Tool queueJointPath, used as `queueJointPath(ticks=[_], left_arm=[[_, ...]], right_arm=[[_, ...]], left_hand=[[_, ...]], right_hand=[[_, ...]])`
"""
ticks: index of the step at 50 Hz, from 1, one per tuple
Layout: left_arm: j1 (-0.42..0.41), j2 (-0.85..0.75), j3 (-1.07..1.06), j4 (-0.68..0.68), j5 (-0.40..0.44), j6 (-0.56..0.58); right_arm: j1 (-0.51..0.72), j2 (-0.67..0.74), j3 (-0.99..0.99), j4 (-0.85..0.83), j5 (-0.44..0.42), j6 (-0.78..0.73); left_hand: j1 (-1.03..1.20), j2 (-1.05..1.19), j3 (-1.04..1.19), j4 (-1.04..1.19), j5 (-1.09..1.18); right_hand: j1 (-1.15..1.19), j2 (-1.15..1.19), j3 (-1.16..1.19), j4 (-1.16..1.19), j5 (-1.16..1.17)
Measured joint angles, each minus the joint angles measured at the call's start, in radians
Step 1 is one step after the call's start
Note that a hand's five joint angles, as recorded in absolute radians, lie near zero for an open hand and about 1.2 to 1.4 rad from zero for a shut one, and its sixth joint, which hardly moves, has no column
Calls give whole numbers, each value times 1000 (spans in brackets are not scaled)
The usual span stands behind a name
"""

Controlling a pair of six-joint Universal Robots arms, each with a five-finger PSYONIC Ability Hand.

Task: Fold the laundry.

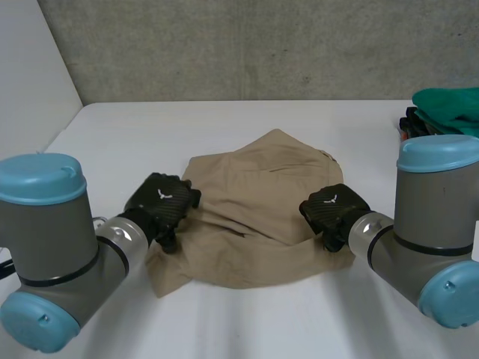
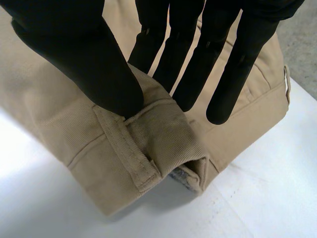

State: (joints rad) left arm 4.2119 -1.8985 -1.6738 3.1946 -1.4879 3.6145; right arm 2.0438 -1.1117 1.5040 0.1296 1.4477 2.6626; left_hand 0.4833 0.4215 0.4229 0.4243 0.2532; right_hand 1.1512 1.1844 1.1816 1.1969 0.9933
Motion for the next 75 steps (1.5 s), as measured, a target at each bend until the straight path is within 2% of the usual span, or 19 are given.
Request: queueJointPath(ticks=[11,19,20,22,23,24,26,31,37,45,48,49,54,57,63,73,75], left_arm=[[-48,6,14,-103,-55,-5],[-31,6,16,-95,-67,-7],[-29,6,16,-93,-67,-7],[-23,6,16,-85,-67,-7],[-21,6,16,-83,-67,-7],[-17,6,16,-78,-67,-7],[-13,6,16,-74,-66,-7],[-8,6,17,-67,-66,-7],[-5,3,18,-64,-64,-7],[5,4,20,-69,-60,-7],[8,5,22,-74,-58,-7],[11,5,24,-82,-55,-7],[16,5,28,-122,-49,-7],[17,4,30,-152,-44,-7],[23,3,24,-203,-31,-7],[43,-2,3,-198,-20,-7],[45,-6,0,-190,-20,-6]], right_arm=[[51,32,-60,-129,20,15],[113,219,-231,-386,156,-49],[116,232,-242,-403,166,-59],[127,268,-270,-453,203,-97],[130,277,-277,-466,215,-109],[137,292,-289,-493,243,-138],[143,297,-295,-515,277,-166],[144,216,-259,-513,307,-149],[117,15,-182,-409,247,-65],[21,-250,-87,-33,82,-23],[-5,-285,-63,59,44,-28],[-31,-312,-31,152,4,-42],[-88,-344,77,285,-82,-123],[-111,-350,152,287,-124,-177],[-129,-337,332,104,-188,-233],[-93,-256,426,-171,-176,-138],[-85,-235,426,-219,-166,-120]], left_hand=[[0,2,2,6,4],[-19,-1,0,3,1],[-20,-1,0,3,1],[-20,-1,0,3,1],[-20,-1,0,3,1],[-23,-1,-1,-1,-3],[-39,-1,-1,-8,-13],[-46,-1,-1,-10,-16],[-46,-1,-1,-10,-17],[-46,-1,-1,-10,-16],[-46,0,0,-9,-14],[-42,9,9,6,4],[-13,51,52,56,53],[34,95,93,98,95],[53,120,116,127,122],[51,118,116,126,121],[0,65,65,55,47]], right_hand=[[0,0,0,1,0],[0,0,3,1,0],[-49,-46,-44,-48,-44],[-324,-351,-320,-327,-317],[-386,-413,-400,-406,-400],[-659,-689,-667,-674,-676],[-839,-870,-856,-873,-866],[-920,-974,-972,-979,-943],[-906,-938,-936,-952,-913],[-553,-587,-587,-603,-573],[-488,-520,-518,-536,-507],[-446,-483,-477,-497,-465],[-308,-342,-342,-359,-332],[-302,-334,-333,-349,-324],[-302,-334,-331,-346,-324],[-421,-466,-450,-476,-460],[-464,-509,-495,-527,-516]])
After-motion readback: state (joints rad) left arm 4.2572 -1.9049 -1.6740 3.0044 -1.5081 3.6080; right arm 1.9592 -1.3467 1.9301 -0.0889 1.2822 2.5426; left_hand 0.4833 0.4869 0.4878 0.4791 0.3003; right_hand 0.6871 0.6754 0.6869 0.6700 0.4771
